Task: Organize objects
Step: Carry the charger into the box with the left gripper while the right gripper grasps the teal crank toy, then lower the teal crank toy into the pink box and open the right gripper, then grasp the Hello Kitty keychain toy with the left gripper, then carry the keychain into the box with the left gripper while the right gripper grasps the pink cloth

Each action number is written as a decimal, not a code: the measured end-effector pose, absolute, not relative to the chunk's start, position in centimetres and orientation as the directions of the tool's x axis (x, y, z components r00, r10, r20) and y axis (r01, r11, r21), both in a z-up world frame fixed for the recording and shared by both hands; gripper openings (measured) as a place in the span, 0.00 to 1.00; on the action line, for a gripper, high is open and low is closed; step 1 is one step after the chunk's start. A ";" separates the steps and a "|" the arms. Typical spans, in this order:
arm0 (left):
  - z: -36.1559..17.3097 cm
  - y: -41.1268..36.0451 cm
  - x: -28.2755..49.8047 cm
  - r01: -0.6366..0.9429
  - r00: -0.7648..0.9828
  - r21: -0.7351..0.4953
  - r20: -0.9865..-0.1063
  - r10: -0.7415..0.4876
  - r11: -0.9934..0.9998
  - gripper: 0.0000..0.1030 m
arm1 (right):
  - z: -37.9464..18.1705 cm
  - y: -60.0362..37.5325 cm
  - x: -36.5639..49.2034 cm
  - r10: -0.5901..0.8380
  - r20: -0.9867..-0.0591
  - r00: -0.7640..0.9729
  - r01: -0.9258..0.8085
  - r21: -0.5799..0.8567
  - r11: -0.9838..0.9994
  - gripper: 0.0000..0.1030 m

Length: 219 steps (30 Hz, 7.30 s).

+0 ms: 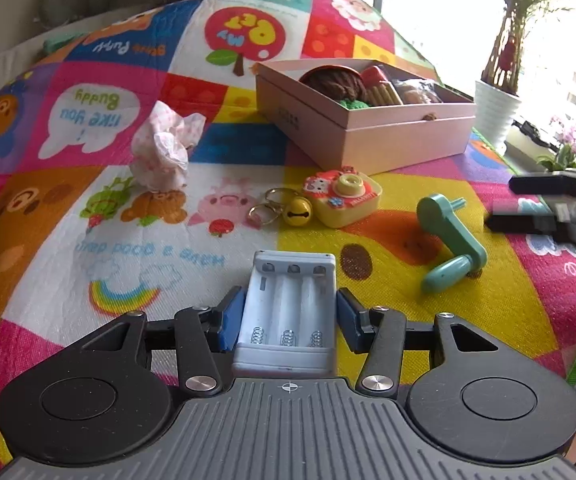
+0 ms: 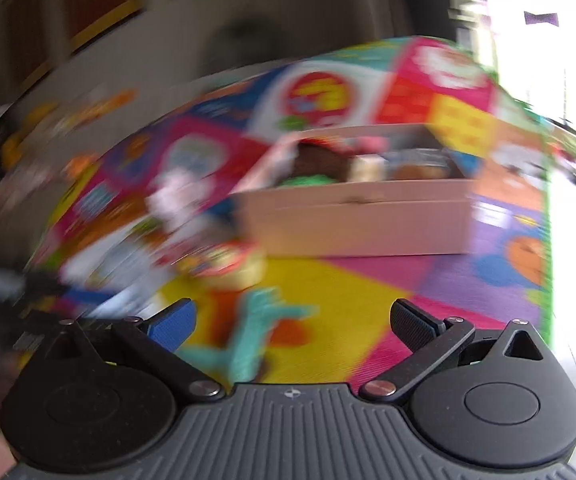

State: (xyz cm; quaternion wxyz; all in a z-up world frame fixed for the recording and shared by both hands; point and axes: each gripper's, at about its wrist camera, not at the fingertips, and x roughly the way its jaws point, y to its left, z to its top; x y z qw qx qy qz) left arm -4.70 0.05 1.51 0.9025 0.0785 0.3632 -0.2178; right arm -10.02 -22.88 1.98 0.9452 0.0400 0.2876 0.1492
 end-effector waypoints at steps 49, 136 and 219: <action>9.7 -8.3 8.9 0.490 0.669 -0.311 -0.465 -0.580 0.814 0.49 | 6.0 -27.5 -11.8 0.222 -0.395 0.892 -0.162 0.178 0.971 0.42; 1.9 1.5 -2.1 0.493 0.665 -0.168 -0.561 -0.494 0.854 0.38 | -0.8 -22.1 -2.5 0.101 -0.678 0.728 -0.089 0.053 0.995 1.00; 1.2 9.1 -3.7 0.192 0.748 -0.207 -0.602 -0.279 0.959 0.60 | 6.0 -13.5 -2.8 0.278 -0.494 0.823 -0.317 0.006 0.948 0.95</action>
